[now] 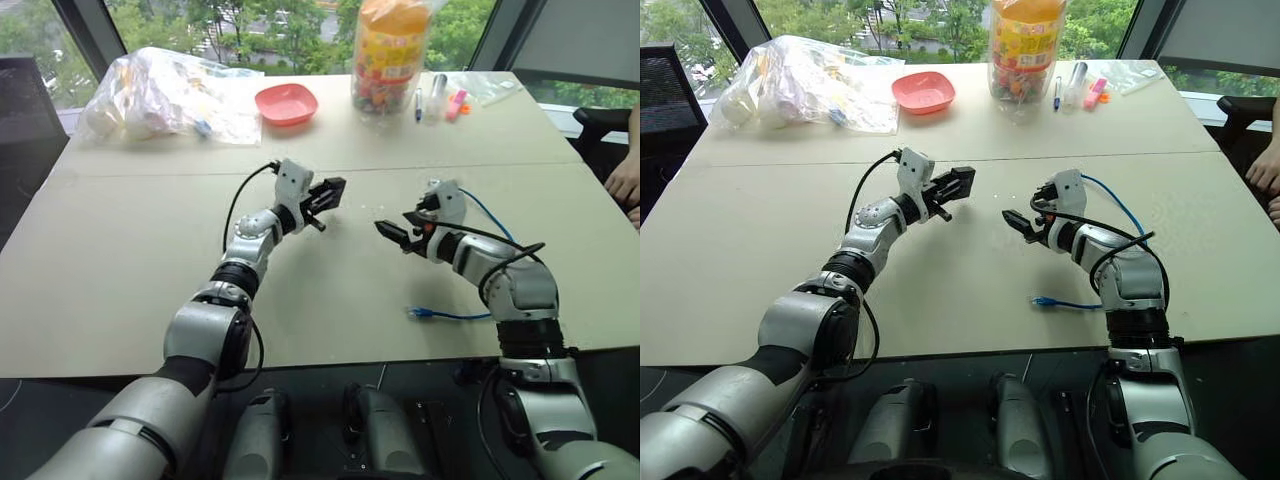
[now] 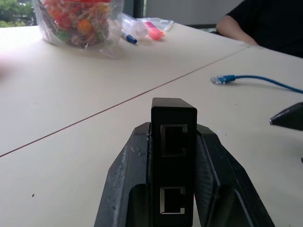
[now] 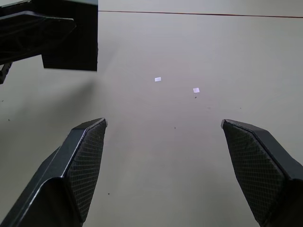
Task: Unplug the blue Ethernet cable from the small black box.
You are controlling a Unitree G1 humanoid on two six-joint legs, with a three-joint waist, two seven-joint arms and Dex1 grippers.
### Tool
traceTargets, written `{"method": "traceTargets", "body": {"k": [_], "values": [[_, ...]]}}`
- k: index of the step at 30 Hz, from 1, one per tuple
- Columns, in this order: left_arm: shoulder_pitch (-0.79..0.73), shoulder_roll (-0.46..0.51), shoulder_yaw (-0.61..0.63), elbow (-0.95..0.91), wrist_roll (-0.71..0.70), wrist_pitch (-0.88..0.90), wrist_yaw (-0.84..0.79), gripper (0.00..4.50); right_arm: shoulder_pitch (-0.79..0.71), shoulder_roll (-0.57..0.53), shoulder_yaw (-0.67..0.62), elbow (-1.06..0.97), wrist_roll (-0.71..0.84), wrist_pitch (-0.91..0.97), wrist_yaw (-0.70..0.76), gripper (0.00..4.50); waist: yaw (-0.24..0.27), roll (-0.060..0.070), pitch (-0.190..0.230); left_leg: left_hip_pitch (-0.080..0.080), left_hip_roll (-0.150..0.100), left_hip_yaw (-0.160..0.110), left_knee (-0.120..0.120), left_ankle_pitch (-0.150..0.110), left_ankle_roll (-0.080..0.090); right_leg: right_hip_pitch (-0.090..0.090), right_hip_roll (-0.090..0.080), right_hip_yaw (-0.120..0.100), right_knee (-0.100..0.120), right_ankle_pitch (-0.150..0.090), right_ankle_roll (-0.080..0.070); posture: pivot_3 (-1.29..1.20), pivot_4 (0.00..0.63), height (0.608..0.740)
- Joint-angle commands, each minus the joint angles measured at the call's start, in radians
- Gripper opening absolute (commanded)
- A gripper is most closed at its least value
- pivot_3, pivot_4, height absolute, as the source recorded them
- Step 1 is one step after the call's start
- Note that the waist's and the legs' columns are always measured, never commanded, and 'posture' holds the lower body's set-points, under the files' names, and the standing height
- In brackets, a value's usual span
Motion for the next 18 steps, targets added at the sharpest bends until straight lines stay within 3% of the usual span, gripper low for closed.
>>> {"method": "traceTargets", "body": {"k": [1, 5, 9, 13, 18], "values": [[-0.010, 0.007, 0.003, -0.005, 0.010, -0.032, -0.016, 2.81, 0.002, -0.003, -0.035, -0.057, 0.016, -0.007, -0.012, 4.06, 0.000, 0.000, 0.000, 0.000, 0.000, 0.000, 0.000, 0.000, 0.000, 0.000, 0.000, 0.000, 0.000, 0.000, 0.000, 0.00, 0.150, 0.740], [0.009, 0.044, 0.016, -0.044, -0.011, 0.003, -0.076, 4.38, 0.014, -0.023, -0.037, -0.087, 0.013, -0.011, -0.002, 4.06, -0.002, 0.000, 0.000, 0.000, 0.000, 0.000, 0.000, 0.000, 0.000, 0.000, 0.000, 0.000, 0.000, 0.000, 0.000, 0.00, 0.150, 0.740], [0.066, 0.113, 0.023, -0.221, -0.072, 0.113, -0.213, 4.38, 0.059, -0.064, -0.029, -0.164, 0.026, -0.008, 0.044, 4.06, -0.003, 0.000, 0.000, 0.000, 0.001, 0.000, 0.000, 0.000, 0.000, 0.000, 0.001, 0.000, 0.000, 0.000, 0.000, 0.00, 0.150, 0.740], [0.214, 0.208, 0.005, -0.613, -0.188, 0.395, -0.345, 4.38, 0.128, -0.103, -0.029, -0.261, 0.058, 0.000, 0.101, 4.06, -0.002, 0.000, 0.000, 0.000, 0.002, 0.000, -0.001, 0.000, 0.000, 0.000, 0.001, 0.000, 0.000, 0.000, 0.000, 0.00, 0.150, 0.740], [0.414, 0.354, 0.009, -1.021, -0.306, 0.725, -0.367, 4.38, 0.234, -0.147, -0.040, -0.408, 0.101, -0.029, 0.174, 4.06, -0.002, 0.000, 0.000, 0.001, 0.002, -0.001, 0.000, 0.000, 0.000, 0.001, 0.000, 0.001, 0.000, 0.000, 0.000, 0.00, 0.150, 0.740]]}}
